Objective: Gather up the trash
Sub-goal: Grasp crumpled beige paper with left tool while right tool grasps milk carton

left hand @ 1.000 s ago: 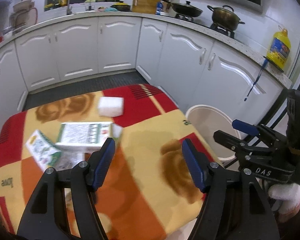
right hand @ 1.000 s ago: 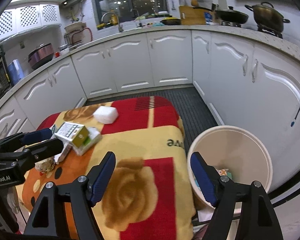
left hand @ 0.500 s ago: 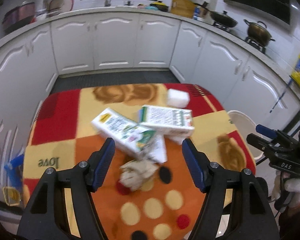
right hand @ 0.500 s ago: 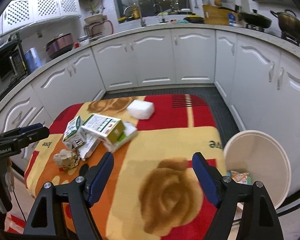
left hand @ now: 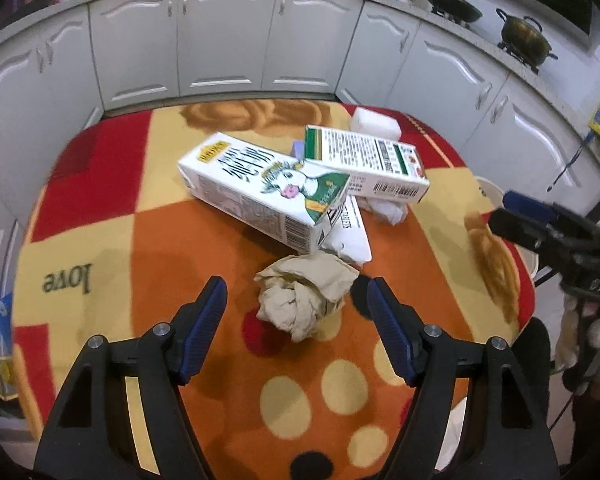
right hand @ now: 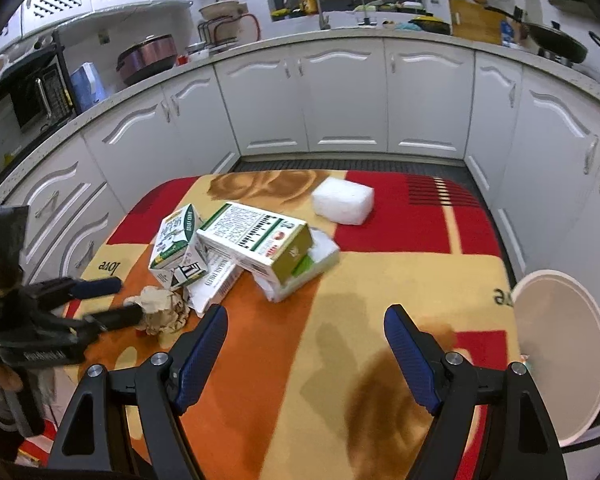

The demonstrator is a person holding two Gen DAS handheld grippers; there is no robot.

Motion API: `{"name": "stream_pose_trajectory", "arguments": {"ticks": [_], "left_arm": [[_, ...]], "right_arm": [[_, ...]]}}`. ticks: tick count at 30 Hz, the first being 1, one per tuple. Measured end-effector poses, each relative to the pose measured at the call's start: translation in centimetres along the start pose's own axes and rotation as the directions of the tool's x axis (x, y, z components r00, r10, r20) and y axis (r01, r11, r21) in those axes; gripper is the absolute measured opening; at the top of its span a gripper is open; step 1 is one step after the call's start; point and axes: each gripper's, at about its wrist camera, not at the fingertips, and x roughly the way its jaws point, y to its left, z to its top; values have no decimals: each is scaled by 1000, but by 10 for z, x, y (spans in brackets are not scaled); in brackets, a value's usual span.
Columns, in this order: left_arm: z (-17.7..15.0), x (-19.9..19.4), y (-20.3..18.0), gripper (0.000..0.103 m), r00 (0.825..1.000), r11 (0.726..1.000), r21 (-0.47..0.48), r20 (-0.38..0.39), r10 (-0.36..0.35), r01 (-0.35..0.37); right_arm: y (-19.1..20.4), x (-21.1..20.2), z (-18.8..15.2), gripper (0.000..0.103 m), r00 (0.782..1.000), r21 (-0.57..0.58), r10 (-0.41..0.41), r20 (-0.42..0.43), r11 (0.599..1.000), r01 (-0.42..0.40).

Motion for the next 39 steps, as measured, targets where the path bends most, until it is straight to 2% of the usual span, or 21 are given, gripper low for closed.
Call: {"name": "stream_pose_trajectory", "arguments": {"ticks": [2,3,5,8,10,15,18,24,29,31,32,34,39], "left_arm": [[-1,11,1,69,1000,1000,6,-14,-6,6],[-2,15,3,64,1000,1000,0,-18,-14,14],[-3,20,8,29,999,999,-21,-30,-33,32],[-4,15,18,27,998,997,-46,-22,-66,65],[-4,3,24,26,998,997,-44,-4,-56,56],[-7,-25,48,26,999,998,-64,38,-9,12],[-12,-35,63,26,998,996,-85,47,33,-29],[-26,-46,84,26,996,990,-123,55,72,-65],[-32,-47,93,26,995,986,-148,55,83,-74],[-32,-45,94,26,995,985,-155,55,80,-71],[-31,-44,94,26,995,985,-155,54,80,-71],[-30,-43,91,26,995,986,-152,54,81,-72],[-26,-41,84,26,996,988,-142,62,69,-60]], "right_arm": [[5,5,5,78,1000,-4,14,-4,1000,-14],[8,7,8,78,1000,-7,22,-4,1000,-22],[14,9,13,78,999,-14,44,-3,999,-44],[29,13,23,78,996,-34,92,-1,995,-92],[39,18,28,78,992,-46,125,-10,991,-125],[76,39,48,78,981,-107,194,-30,975,-196],[99,62,58,78,976,-152,207,-73,965,-216],[135,114,67,78,974,-254,141,-180,949,-184],[147,145,68,78,972,-310,67,-227,941,-137],[147,153,67,66,967,-304,61,-247,943,-137],[147,157,66,52,966,-307,46,-254,943,-126],[145,156,64,52,967,-303,48,-249,945,-125],[133,120,64,52,973,-254,126,-193,951,-174]]}}
